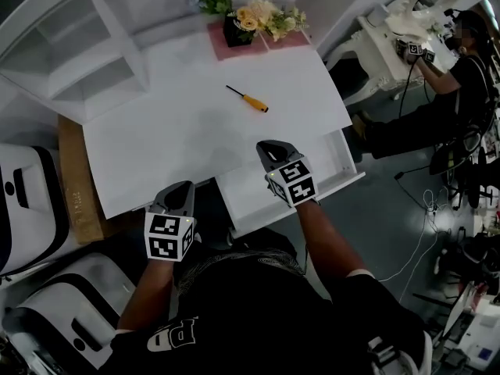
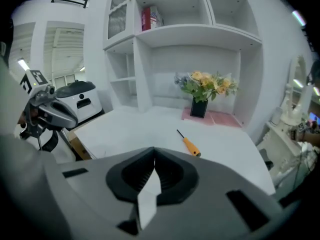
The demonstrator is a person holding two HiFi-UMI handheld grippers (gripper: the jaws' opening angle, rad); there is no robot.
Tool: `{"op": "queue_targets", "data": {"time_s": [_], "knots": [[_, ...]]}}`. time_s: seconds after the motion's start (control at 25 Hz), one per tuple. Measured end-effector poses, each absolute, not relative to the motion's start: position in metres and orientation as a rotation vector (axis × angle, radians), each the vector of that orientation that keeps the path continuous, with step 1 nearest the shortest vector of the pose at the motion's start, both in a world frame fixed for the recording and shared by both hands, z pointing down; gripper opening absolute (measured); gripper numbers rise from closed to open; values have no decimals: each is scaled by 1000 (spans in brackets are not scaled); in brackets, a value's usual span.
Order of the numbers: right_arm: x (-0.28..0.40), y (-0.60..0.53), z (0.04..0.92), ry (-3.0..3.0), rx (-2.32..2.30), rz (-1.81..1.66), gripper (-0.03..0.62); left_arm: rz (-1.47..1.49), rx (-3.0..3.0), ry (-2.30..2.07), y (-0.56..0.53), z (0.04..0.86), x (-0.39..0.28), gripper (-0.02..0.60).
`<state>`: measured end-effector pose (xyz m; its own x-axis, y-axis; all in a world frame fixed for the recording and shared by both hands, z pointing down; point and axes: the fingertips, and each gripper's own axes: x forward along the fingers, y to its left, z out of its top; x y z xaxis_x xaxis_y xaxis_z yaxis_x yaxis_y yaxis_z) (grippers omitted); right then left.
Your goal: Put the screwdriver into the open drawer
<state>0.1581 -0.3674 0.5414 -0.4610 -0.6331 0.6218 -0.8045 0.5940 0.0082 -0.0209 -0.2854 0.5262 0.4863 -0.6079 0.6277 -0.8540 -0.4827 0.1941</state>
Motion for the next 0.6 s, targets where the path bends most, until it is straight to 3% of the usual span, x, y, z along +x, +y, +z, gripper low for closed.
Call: {"op": "queue_targets", "data": {"time_s": [0.6], "knots": [[176, -495, 600, -2087, 956, 94, 63, 674, 2065, -1333, -292, 542, -23, 11]]}}
